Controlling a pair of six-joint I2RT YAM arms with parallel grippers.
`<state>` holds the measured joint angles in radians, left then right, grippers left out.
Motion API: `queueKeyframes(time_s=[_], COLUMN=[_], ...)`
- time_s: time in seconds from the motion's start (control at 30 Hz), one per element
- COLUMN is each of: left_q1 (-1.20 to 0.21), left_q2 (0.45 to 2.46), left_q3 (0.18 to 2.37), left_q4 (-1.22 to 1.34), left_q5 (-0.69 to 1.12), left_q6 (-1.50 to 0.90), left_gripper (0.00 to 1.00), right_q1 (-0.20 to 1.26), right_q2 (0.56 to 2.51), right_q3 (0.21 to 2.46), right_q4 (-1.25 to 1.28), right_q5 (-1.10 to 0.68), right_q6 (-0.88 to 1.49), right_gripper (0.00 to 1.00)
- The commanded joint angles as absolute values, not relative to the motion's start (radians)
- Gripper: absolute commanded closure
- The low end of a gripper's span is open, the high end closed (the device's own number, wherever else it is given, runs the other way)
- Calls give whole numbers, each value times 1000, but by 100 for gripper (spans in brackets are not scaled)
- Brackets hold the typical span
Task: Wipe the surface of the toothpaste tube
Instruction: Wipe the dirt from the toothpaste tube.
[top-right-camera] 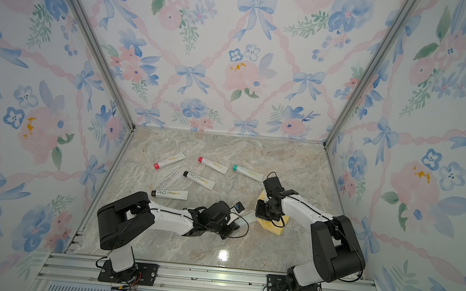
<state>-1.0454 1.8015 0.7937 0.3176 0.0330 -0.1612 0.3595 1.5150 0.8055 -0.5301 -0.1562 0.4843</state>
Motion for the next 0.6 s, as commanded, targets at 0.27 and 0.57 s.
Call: queueKeyframes(time_s=[0.27, 0.57], left_q1=[-1037, -1039], left_q2=[1821, 1824], left_q3=[779, 781], left_q4=[278, 278], left_q5=[17, 14], left_q6=[-161, -161], left_gripper=[78, 78], right_q1=[487, 520], right_q2=[1548, 1563], right_q3=[782, 761], right_q4=[-552, -505], right_q5=[-330, -390], right_q6=[511, 538], right_gripper=[87, 87])
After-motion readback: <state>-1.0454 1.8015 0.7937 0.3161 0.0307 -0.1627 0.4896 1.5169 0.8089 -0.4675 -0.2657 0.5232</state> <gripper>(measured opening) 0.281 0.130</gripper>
